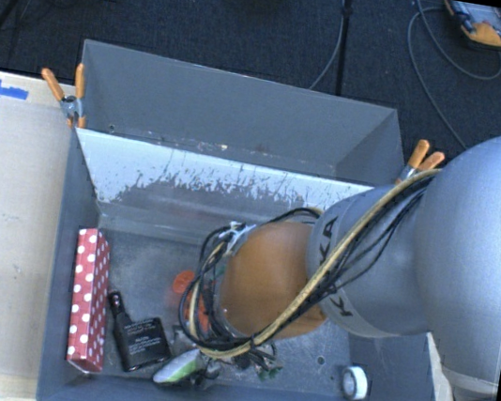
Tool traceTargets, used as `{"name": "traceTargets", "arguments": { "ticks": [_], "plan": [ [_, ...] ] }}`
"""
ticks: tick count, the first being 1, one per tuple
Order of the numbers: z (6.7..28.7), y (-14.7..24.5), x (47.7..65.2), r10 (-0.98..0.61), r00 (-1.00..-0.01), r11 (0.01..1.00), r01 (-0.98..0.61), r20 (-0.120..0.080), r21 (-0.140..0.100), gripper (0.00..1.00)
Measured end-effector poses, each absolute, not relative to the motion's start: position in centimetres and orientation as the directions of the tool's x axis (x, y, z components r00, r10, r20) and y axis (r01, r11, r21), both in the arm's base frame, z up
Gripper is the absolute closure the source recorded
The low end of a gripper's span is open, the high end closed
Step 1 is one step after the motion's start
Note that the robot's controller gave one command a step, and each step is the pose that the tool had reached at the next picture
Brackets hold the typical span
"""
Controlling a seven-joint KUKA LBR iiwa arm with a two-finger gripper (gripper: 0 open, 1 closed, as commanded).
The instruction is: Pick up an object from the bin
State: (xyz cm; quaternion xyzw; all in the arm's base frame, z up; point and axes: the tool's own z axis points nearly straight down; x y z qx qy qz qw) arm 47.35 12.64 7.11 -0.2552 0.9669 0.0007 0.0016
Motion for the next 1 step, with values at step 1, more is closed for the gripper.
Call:
{"name": "traceTargets", "arguments": {
  "ticks": [1],
  "plan": [
    [7.11, 12.64, 47.34, -0.493, -0.870, 0.870, -0.494, -0.003, 0.001, 1.00]
  ]
}}
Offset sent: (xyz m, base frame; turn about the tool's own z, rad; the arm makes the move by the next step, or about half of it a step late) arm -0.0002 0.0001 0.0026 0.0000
